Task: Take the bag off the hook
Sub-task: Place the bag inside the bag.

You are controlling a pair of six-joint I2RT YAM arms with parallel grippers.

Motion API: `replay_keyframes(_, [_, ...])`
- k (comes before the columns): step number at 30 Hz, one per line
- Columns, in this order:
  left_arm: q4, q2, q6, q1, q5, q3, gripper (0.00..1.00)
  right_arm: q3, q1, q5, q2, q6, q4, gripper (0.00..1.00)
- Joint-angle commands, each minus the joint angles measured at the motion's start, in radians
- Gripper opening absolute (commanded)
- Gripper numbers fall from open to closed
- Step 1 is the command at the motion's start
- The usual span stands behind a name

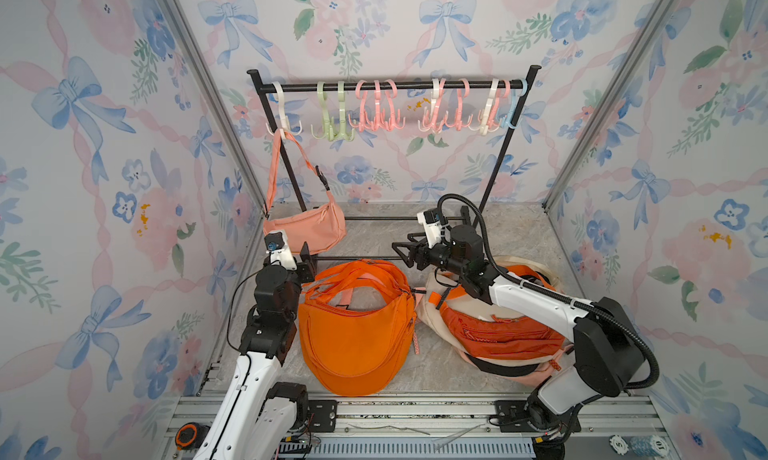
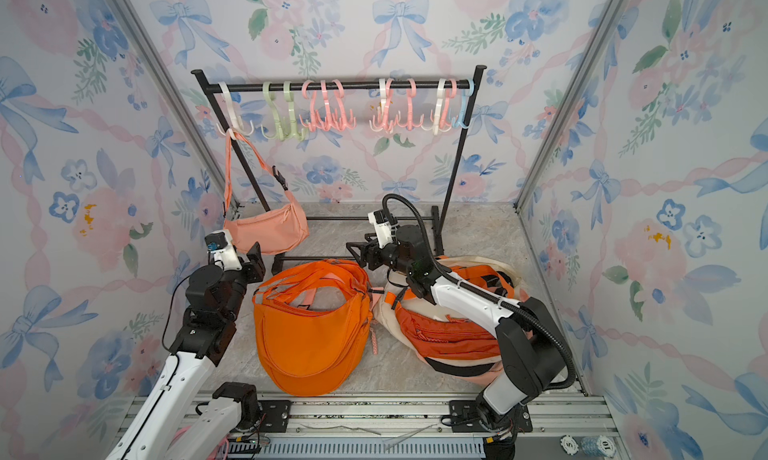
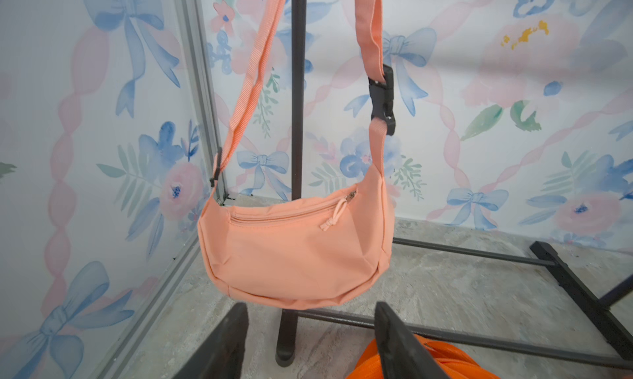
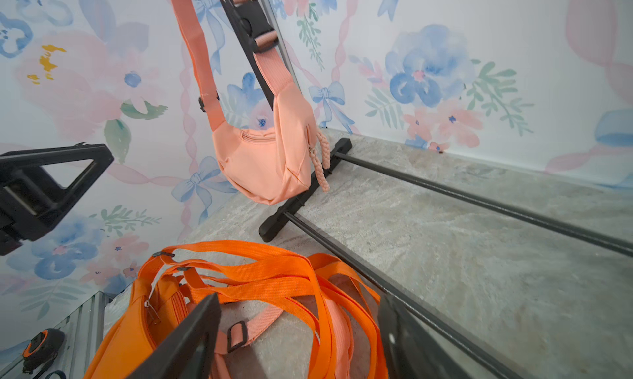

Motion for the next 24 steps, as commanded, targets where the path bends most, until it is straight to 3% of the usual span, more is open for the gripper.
replay_keyframes(1, [0.122,0.067,0.052,0.002,-0.142,0.05,0.62,0.041,0.028,-0.021,-0.029,-0.042,-0.052,0.75])
replay_keyframes(7, [0.313,0.204,0.133,0.012,-0.225,0.013,0.65,0.069,0.034,-0.035,-0.015,-0.048,-0.051,0.76])
replay_keyframes(15, [0.628,0.358,0.127,0.09,-0.132,-0.096,0.65,0.089,0.022,-0.068,0.02,-0.05,-0.034,0.77])
replay_keyframes(24, [0.796,0.561,0.143,0.2,-0.041,-0.018,0.65,0.129,-0.005,-0.11,0.06,-0.037,-0.04,0.77])
